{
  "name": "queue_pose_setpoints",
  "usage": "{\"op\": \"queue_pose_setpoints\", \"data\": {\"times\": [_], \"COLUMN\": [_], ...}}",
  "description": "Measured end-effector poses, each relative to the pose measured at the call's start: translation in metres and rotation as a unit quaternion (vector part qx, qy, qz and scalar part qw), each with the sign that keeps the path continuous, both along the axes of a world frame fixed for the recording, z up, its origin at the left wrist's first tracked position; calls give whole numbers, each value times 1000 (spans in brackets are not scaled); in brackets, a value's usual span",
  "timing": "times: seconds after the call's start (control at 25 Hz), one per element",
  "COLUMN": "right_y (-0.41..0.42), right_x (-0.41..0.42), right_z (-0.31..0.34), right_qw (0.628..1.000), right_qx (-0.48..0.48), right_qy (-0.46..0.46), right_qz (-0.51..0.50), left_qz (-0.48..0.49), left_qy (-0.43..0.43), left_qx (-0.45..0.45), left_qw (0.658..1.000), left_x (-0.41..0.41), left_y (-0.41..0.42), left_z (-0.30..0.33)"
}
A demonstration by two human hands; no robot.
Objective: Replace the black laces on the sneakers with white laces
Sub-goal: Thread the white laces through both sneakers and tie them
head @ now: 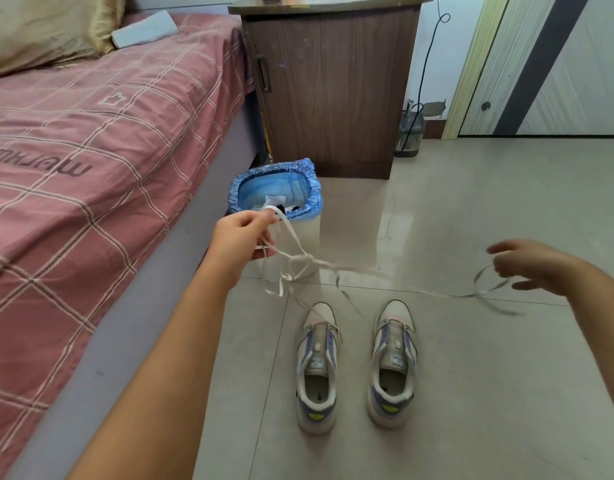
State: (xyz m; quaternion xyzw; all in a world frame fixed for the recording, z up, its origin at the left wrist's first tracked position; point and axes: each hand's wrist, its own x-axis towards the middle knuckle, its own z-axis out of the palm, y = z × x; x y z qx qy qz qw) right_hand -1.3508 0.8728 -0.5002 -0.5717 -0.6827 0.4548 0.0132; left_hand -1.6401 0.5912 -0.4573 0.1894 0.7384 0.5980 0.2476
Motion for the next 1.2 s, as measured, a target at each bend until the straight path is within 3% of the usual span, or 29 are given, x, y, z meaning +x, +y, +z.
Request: {"op": "queue_pose_setpoints", "data": {"times": [0.08, 0.2, 0.28, 0.48, 0.68, 0.84, 0.96, 1.04, 1.12, 1.2], "right_y": [-29, -85, -109, -102, -49, -3, 6, 7, 10, 11], "right_x": [-36, -95, -118, -114, -85, -38, -25, -20, -12, -5], "right_z": [18, 54, 57, 46, 35, 30, 32, 39, 47, 49], "right_qw": [986, 929, 902, 924, 909, 914, 914, 934, 974, 976], "right_qx": [7, -88, -96, -61, -110, -92, -104, -61, 30, 81], "right_qy": [-14, 141, 218, 297, 401, 380, 384, 352, 210, 34], "right_qz": [164, 331, 360, 232, -23, -110, -78, -30, 77, 200], "left_qz": [-96, -183, -223, -144, -107, -92, -75, -45, -19, 64], "left_qy": [68, 74, 78, 56, 56, 45, 48, 70, 136, 186], "left_qx": [-41, -29, -28, -36, -93, -102, -103, -119, -122, -144], "left_qw": [992, 980, 971, 987, 988, 989, 991, 989, 983, 970], "left_x": [23, 48, 55, 39, 1, -14, -18, -24, -25, -32], "left_y": [12, 31, 36, 28, 3, -11, -12, -8, -9, -18], "left_z": [12, 26, 29, 21, 0, -14, -20, -27, -28, -30]}}
